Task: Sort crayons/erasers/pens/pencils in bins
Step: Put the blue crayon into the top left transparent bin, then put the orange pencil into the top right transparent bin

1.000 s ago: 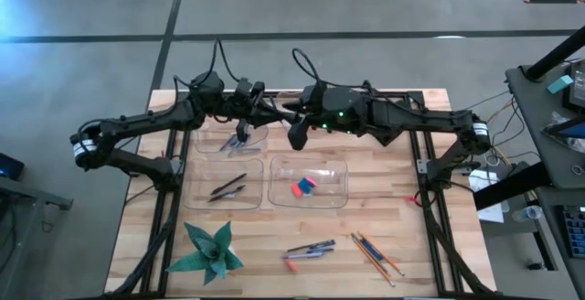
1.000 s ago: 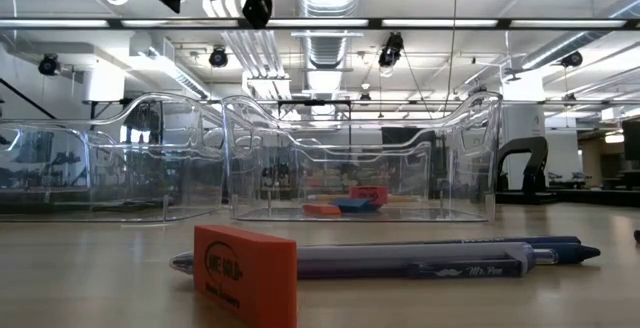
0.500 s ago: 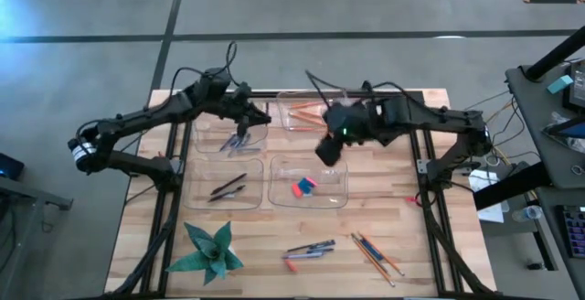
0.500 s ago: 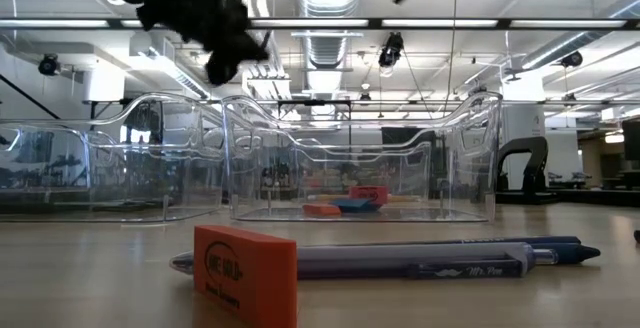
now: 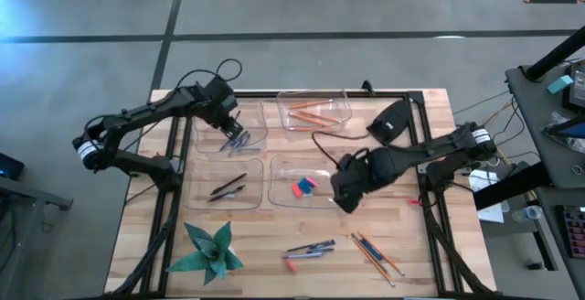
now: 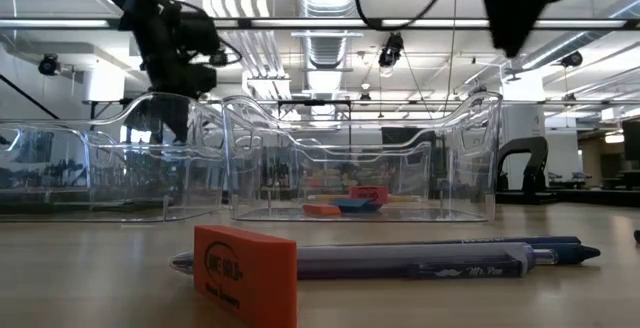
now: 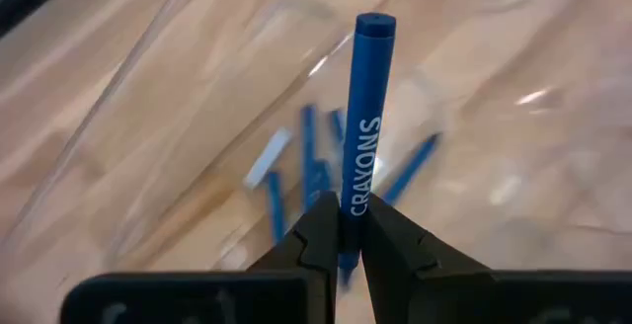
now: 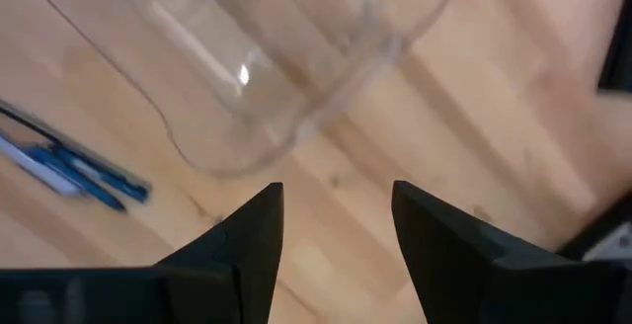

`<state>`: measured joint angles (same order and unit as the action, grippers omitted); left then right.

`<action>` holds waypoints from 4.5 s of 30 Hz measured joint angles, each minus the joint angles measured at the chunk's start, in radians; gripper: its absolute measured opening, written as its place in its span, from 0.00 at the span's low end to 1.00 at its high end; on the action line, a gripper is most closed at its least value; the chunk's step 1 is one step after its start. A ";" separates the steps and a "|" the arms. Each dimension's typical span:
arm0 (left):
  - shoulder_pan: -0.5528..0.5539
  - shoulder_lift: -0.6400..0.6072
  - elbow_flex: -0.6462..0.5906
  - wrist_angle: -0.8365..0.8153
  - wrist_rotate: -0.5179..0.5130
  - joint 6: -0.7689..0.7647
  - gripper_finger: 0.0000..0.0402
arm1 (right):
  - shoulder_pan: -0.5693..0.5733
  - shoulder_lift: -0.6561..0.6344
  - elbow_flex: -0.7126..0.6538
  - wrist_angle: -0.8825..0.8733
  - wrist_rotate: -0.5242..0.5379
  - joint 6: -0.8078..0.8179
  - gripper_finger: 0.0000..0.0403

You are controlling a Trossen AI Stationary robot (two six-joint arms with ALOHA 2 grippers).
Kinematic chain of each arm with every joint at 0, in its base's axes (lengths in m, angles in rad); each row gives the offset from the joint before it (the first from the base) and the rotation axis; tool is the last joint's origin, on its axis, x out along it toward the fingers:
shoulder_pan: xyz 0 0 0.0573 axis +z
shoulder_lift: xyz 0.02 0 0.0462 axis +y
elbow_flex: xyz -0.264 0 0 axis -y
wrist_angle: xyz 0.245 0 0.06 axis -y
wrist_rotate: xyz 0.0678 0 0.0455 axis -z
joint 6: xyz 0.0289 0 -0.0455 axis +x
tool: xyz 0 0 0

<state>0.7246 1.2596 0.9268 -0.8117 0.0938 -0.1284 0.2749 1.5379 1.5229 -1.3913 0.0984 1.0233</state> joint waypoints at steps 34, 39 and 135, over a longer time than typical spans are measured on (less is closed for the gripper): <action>-0.046 0.133 -0.024 -0.098 -0.076 -0.129 0.04 | 0.436 0.001 -0.454 0.479 -0.310 0.647 0.45; -0.047 0.133 -0.063 -0.097 -0.075 -0.154 0.04 | 0.448 0.001 -0.494 0.554 -0.311 0.675 0.45; -0.126 -0.238 0.168 0.495 0.121 -0.355 0.23 | 0.574 0.003 -0.598 0.639 -0.126 0.719 0.03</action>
<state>0.5983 1.0211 1.0946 -0.3171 0.2143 -0.4836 0.8490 1.5411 0.9249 -0.7521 -0.0281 1.7425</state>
